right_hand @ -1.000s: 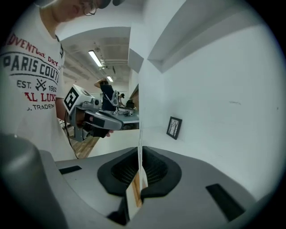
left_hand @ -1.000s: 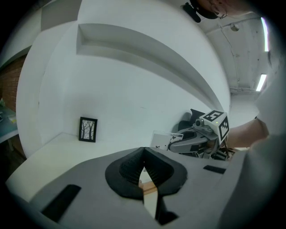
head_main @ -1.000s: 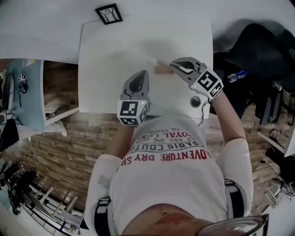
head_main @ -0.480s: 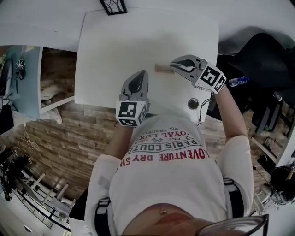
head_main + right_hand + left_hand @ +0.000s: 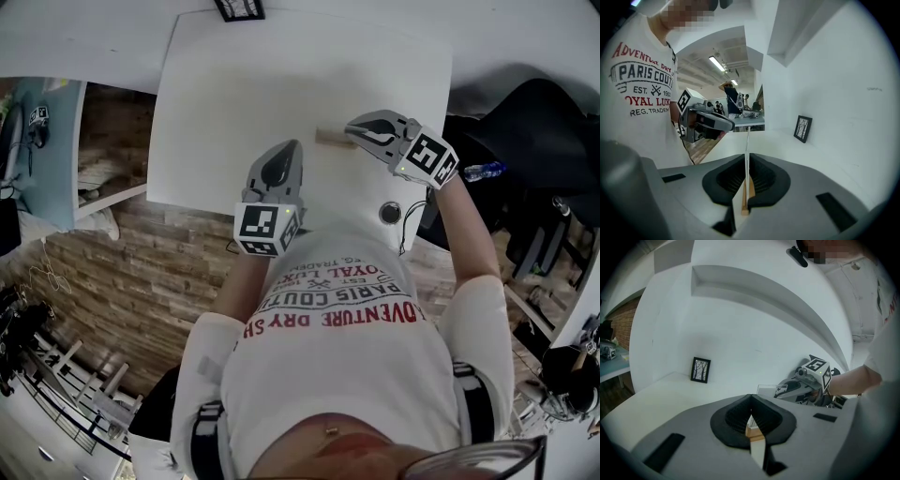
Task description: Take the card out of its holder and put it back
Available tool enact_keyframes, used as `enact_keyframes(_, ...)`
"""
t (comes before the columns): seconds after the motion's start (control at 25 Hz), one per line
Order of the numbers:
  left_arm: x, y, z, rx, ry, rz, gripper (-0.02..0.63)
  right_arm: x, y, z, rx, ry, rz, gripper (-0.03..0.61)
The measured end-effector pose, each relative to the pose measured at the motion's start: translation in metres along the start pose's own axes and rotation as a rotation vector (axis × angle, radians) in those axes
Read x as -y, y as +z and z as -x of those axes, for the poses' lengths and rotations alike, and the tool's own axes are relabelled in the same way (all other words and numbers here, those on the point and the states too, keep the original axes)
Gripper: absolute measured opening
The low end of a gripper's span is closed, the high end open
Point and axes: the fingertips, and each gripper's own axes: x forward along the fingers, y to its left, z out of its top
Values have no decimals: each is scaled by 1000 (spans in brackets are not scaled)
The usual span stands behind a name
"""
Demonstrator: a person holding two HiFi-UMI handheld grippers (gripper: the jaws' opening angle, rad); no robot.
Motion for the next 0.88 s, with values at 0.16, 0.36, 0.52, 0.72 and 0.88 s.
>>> enact_keyframes(0.16,-1,0,0,-3,4,0,25,1,-4,-2,-14,12,3,35)
enact_keyframes(0.36,-5,-4,-1,-18,10,3,25,4,-10,-4,-1,16,-21,35)
enact_keyframes(0.52,-6,-7,-4,-34,9,1,25,5,-20,-6,5,16,-49,35)
enact_keyframes(0.72,-5,-11,-7,-53,4,-4,25,8,-39,-11,-4,19,-98,35)
enact_keyframes(0.88,-3,-13,-9,-63,-5,-3,25,9,-50,-17,-13,25,-125,35)
